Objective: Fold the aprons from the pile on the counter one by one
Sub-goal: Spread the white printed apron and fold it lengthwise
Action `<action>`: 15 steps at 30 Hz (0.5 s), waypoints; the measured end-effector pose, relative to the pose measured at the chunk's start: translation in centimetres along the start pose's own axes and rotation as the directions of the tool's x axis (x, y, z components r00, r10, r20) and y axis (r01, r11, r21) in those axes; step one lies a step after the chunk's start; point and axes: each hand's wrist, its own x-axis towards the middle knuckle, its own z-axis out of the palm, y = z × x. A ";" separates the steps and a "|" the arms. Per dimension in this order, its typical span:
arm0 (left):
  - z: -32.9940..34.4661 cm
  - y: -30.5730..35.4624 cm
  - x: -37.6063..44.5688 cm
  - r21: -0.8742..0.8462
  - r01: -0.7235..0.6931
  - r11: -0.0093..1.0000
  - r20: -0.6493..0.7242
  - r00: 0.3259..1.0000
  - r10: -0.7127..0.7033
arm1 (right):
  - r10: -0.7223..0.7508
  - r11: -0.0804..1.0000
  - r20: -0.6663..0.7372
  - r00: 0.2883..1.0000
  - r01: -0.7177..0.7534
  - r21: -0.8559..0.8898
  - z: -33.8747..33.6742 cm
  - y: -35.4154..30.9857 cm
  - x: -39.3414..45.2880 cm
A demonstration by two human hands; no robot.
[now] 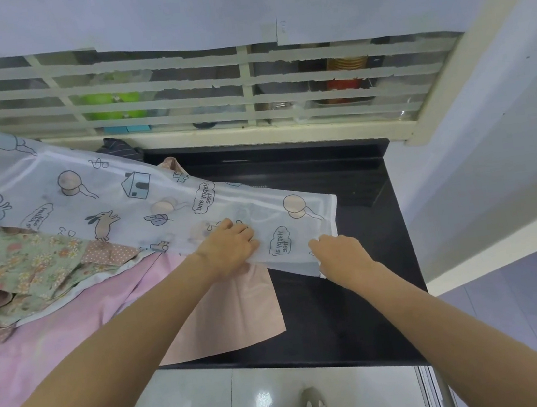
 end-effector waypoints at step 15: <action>1.2 1.7 0.7 0.032 -0.215 0.976 -0.397 0.894 0.210 | -0.367 0.908 -0.103 0.925 0.332 -0.254 -0.5 0.5 -0.2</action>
